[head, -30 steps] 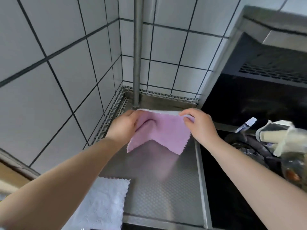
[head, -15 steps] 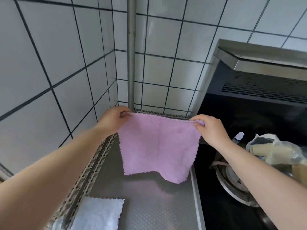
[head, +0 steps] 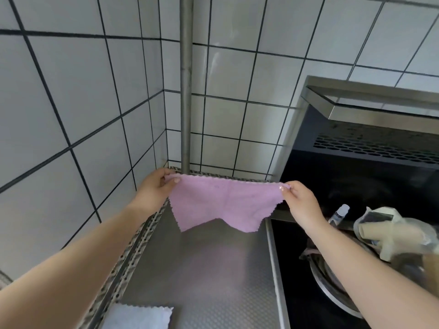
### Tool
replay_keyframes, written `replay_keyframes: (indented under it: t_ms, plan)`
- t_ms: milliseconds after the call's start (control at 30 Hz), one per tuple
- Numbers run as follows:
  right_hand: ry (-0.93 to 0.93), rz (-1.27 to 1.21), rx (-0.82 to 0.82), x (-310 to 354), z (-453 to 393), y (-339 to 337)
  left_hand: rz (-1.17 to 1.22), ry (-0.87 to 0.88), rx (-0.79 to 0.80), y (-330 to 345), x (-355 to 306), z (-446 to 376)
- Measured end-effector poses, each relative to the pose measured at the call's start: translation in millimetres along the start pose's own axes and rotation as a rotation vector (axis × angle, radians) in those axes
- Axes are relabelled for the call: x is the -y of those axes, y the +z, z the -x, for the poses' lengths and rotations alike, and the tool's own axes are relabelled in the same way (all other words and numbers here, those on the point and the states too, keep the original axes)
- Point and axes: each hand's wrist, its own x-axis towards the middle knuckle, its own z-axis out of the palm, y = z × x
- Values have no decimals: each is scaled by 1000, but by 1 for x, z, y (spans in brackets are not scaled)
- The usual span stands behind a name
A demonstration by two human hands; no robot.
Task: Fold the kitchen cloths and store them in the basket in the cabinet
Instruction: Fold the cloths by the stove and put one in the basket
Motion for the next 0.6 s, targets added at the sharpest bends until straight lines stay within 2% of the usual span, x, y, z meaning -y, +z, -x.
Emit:
replay_keyframes:
  t_ms: [133, 433, 600]
  plan:
    - [56, 53, 107, -42, 32, 15, -106, -10, 152, 18, 35, 23]
    - [279, 254, 355, -123, 119, 46, -273, -172, 490, 58, 118, 97]
    - [312, 351, 436, -133, 140, 53, -274, -261, 525, 68, 132, 108]
